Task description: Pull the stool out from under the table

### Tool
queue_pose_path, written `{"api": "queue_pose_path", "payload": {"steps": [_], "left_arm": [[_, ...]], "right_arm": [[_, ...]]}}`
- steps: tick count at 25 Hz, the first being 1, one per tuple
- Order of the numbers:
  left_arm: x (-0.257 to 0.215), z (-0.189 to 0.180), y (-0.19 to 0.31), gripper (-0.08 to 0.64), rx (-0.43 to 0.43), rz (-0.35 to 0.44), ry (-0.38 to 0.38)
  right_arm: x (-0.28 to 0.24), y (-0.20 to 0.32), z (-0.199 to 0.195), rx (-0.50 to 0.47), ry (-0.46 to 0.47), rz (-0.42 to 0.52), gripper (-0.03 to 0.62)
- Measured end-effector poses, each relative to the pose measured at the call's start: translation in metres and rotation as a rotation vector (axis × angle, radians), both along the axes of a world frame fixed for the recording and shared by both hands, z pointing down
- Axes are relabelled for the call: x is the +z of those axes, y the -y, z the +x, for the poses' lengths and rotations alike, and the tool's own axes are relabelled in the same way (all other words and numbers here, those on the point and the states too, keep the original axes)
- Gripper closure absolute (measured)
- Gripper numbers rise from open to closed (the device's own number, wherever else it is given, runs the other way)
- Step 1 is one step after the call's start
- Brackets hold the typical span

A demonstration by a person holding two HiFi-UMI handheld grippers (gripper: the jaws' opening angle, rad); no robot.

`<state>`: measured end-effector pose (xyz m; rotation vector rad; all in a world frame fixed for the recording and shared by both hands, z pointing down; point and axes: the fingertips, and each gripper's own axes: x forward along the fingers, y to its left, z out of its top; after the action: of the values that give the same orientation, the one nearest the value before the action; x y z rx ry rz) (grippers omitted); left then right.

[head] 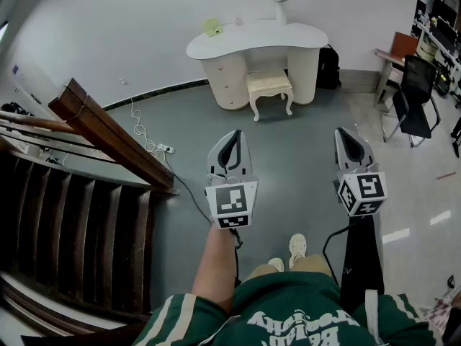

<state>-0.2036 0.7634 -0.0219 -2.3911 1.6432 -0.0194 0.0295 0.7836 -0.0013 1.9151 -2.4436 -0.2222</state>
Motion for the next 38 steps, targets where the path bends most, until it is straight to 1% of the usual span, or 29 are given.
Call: {"api": "queue_pose_path", "payload": {"steps": [8, 11, 15, 17, 18, 19, 21, 23, 25, 26, 28, 29, 32, 35, 38], "left_arm": [[0.004, -0.009, -0.02, 0.558, 0.004, -0.014, 0.001], [0.004, -0.01, -0.023, 0.558, 0.023, -0.012, -0.015], [0.002, -0.011, -0.026, 0.558, 0.035, -0.001, -0.039], [0.002, -0.013, -0.028, 0.526, 0.026, 0.012, -0.051], [0.002, -0.016, -0.027, 0.477, 0.024, 0.016, -0.056], [0.003, -0.018, -0.026, 0.434, 0.026, 0.016, -0.06], [0.004, -0.023, -0.021, 0.364, 0.026, 0.013, -0.074], [0.0, -0.025, -0.016, 0.243, 0.02, 0.023, -0.096], [-0.002, -0.022, -0.011, 0.161, 0.028, 0.035, -0.1], [-0.001, -0.018, -0.007, 0.145, 0.042, 0.036, -0.094], [0.0, -0.01, 0.002, 0.121, 0.073, 0.03, -0.083], [0.001, -0.007, 0.007, 0.115, 0.086, 0.026, -0.08], [0.004, 0.004, 0.027, 0.106, 0.109, 0.014, -0.075], [0.006, 0.016, 0.05, 0.104, 0.128, 0.0, -0.081], [0.007, 0.025, 0.079, 0.104, 0.128, -0.009, -0.095]], "right_arm": [[0.002, -0.023, -0.013, -0.008, -0.014, -0.006, 0.589], [0.006, -0.026, -0.017, -0.016, -0.002, -0.01, 0.589], [0.014, -0.024, -0.017, 0.003, 0.006, -0.025, 0.589], [0.019, -0.024, -0.02, 0.002, -0.011, -0.03, 0.589], [0.021, -0.024, -0.023, -0.002, -0.021, -0.032, 0.575], [0.023, -0.023, -0.026, -0.008, -0.029, -0.034, 0.53], [0.025, -0.018, -0.032, -0.024, -0.03, -0.039, 0.404], [0.025, -0.012, -0.033, -0.036, 0.002, -0.037, 0.254], [0.023, -0.006, -0.032, -0.049, 0.048, -0.021, 0.146], [0.022, -0.002, -0.032, -0.058, 0.063, -0.013, 0.09], [0.022, 0.009, -0.035, -0.08, 0.061, -0.005, 0.016], [0.023, 0.015, -0.038, -0.091, 0.048, -0.006, -0.001], [0.027, 0.037, -0.041, -0.116, 0.013, -0.019, -0.006], [0.03, 0.063, -0.033, -0.122, 0.013, -0.03, -0.006], [0.03, 0.094, -0.021, -0.118, 0.024, -0.031, -0.006]]}}
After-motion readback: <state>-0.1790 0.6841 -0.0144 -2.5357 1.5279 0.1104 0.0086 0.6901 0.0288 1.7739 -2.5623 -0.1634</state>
